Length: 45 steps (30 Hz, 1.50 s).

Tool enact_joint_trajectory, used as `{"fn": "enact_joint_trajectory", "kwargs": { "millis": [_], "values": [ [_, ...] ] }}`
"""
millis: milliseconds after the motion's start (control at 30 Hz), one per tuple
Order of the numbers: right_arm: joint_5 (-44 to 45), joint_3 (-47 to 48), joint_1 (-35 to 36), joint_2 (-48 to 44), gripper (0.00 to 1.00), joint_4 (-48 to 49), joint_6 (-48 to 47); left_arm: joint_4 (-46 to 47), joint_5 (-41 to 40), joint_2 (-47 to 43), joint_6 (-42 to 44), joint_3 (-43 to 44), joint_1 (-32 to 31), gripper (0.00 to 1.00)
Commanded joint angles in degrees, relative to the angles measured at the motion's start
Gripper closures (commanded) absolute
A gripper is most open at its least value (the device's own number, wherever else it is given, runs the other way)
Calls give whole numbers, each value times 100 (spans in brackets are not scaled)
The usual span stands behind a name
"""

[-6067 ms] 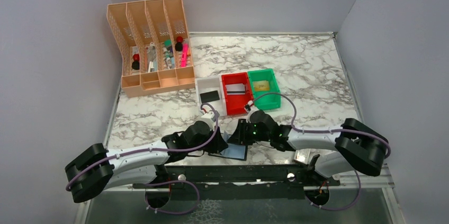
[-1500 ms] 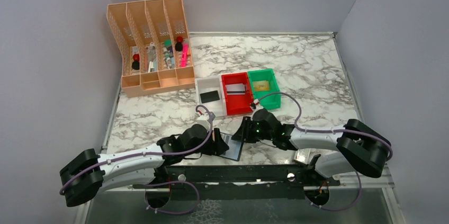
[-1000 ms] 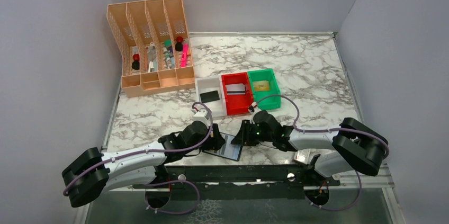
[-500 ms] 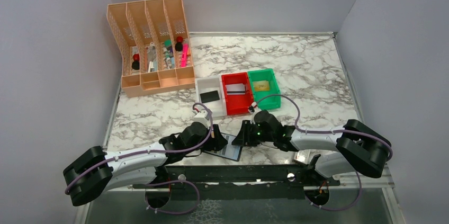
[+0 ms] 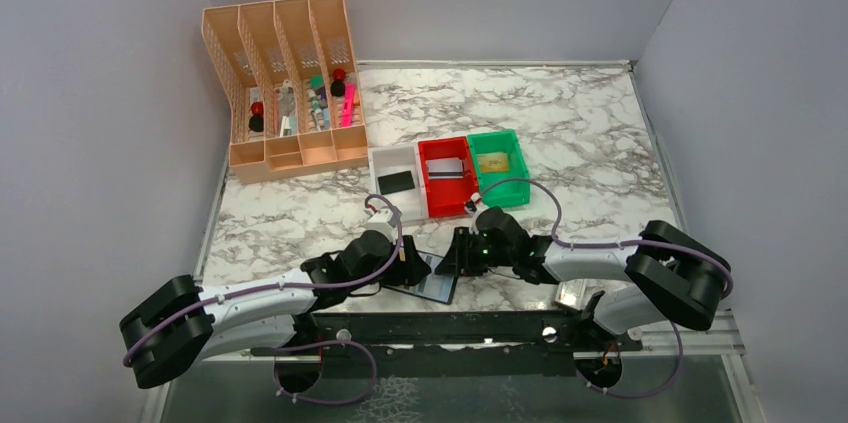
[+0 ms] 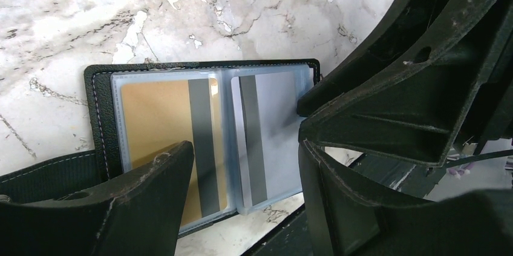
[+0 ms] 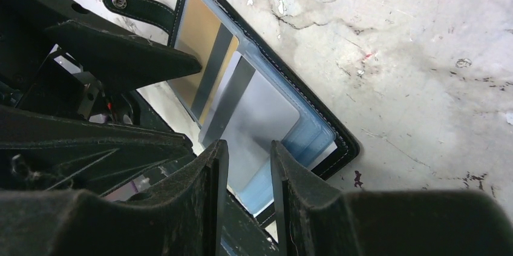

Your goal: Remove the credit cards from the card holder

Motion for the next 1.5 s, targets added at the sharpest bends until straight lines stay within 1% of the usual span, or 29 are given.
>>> {"fn": "enact_joint_trajectory", "kwargs": {
  "millis": [0,67,133,267,333,500,700,800,900,1000,1067,1167,1300,1333,1467],
  "values": [
    [280,40,5,53,63,-152,85,-224,156,-38,-23,-125,-28,32],
    [283,37,11,66,63,-160,66,-214,149,-72,-33,-140,-27,32],
    [95,30,12,144,62,105,28,-189,149,-55,-25,-139,-27,32],
    [-450,151,20,574,63,554,-29,-105,232,46,13,-99,-27,32],
    [-490,282,28,802,63,577,-43,-56,268,95,19,-95,-27,32],
    [-308,459,52,1120,64,453,-41,-28,321,113,-29,-145,-35,33],
    [285,593,83,1074,64,-199,-140,-39,283,25,-34,-173,-36,34],
    [492,649,83,1104,64,-403,-144,21,316,59,-24,-140,-33,36],
    [388,694,83,1210,64,-351,-193,245,418,97,-44,-203,-28,43],
    [146,700,83,1339,64,-100,-183,595,537,127,-138,-337,-33,56],
    [25,701,82,1430,64,8,-171,683,554,158,-159,-372,-35,64],
    [-27,690,83,1506,64,75,-156,582,504,179,-136,-315,-28,75],
    [96,655,80,1418,64,-57,-165,101,246,52,-40,-184,-14,96],
    [142,650,82,1381,64,-102,-175,-54,160,-14,-11,-166,-6,100],
    [336,633,81,1257,64,-303,-209,-593,-122,-379,2,-136,69,100]
  ]
}}
